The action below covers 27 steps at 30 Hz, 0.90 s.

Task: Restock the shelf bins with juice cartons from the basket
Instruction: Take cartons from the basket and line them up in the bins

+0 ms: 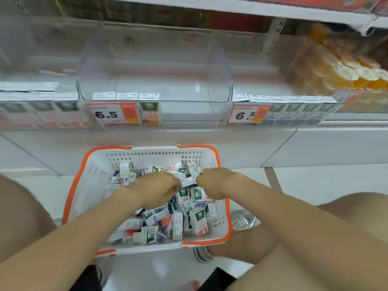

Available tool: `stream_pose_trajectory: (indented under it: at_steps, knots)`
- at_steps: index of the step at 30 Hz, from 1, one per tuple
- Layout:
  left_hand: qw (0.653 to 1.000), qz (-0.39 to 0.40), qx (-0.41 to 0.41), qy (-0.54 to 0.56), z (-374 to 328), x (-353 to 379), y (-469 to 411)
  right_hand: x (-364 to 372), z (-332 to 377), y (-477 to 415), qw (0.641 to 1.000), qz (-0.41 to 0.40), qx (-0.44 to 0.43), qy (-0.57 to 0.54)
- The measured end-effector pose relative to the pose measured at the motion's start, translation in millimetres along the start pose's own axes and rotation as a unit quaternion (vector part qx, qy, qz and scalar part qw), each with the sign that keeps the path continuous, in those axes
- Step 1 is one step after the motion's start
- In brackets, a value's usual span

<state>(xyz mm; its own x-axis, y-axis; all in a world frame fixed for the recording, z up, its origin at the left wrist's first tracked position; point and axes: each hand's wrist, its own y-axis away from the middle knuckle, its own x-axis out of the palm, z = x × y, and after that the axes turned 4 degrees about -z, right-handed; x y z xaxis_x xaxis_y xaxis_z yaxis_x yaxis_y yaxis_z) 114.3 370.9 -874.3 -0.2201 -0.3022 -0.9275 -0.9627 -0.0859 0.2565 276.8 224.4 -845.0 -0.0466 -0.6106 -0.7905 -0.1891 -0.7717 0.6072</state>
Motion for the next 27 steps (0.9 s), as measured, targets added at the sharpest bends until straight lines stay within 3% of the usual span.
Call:
stream_pose_trajectory:
  at_steps: [3,8,15,23,27]
  knots:
    - [0.996,0.059,-0.058,0.023,20.8,38.4,4.1,28.3,7.9,-20.8,0.998,0.013,-0.019,0.055]
    - [0.981,0.124,-0.139,0.052,40.8,96.0,8.0,73.7,10.4,-51.3,0.986,-0.068,-0.102,0.112]
    - [0.962,0.103,-0.242,0.068,29.4,140.4,4.6,79.4,14.8,-65.7,0.976,-0.037,-0.153,0.15]
    - [0.951,0.09,-0.293,0.04,35.2,139.8,5.5,61.6,11.0,-72.0,0.988,-0.005,-0.134,0.079]
    - [0.953,0.1,-0.286,0.012,30.6,132.7,8.3,37.6,2.0,-70.2,0.994,-0.052,-0.075,-0.06]
